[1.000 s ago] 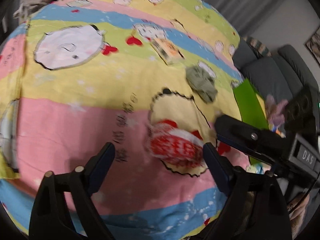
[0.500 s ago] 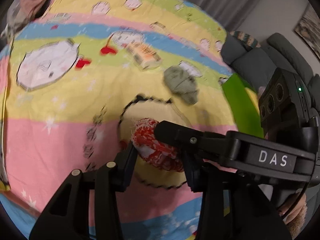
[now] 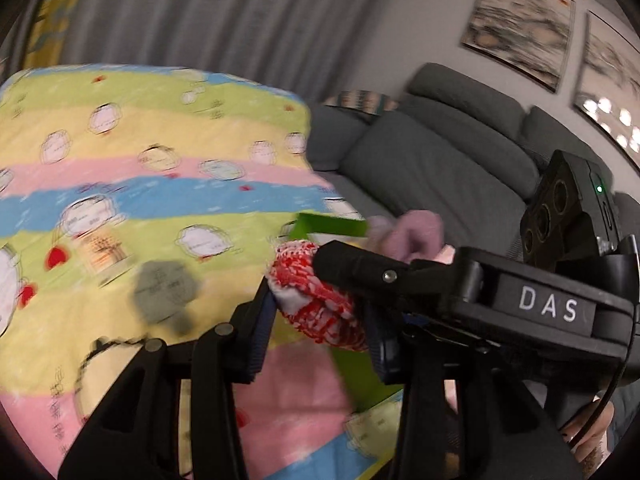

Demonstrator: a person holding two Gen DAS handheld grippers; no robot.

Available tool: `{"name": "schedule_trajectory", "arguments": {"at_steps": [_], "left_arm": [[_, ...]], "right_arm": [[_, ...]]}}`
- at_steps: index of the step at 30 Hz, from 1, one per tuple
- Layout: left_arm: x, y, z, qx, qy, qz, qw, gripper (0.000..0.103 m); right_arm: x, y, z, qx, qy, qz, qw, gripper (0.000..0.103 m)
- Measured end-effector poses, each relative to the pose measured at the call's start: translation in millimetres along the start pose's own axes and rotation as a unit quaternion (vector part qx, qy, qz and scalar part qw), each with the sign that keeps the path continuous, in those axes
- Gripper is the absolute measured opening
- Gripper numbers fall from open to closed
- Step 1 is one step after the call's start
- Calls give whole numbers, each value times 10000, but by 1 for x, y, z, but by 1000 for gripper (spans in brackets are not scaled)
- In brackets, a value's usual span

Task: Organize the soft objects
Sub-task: 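Lift the red-white sock and carry it over the box with the right gripper, then lower the sock into the box and open the right gripper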

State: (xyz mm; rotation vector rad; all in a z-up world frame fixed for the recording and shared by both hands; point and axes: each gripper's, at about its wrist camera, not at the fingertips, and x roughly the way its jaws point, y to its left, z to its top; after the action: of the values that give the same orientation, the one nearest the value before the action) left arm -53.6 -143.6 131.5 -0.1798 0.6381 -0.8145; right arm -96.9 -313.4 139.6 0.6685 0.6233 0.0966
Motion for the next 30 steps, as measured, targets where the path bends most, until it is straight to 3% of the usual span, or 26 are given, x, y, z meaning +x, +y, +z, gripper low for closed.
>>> {"name": "schedule_trajectory", "arguments": {"at_steps": [8, 18, 21, 30], "left_arm": [[59, -62, 15, 462, 330, -915, 9942, 39], [116, -98, 2, 279, 1091, -1599, 9807, 37], [122, -109, -5, 273, 1279, -1553, 9792, 37], [141, -111, -15, 122, 1793, -1146, 9770, 37]], "right_arm": [[-54, -56, 24, 526, -675, -708, 9938, 55], [-73, -110, 32, 971, -709, -1585, 9800, 55], [-69, -120, 33, 991, -578, -1775, 9774, 55], [-52, -147, 34, 1259, -263, -1802, 9752, 55]]}}
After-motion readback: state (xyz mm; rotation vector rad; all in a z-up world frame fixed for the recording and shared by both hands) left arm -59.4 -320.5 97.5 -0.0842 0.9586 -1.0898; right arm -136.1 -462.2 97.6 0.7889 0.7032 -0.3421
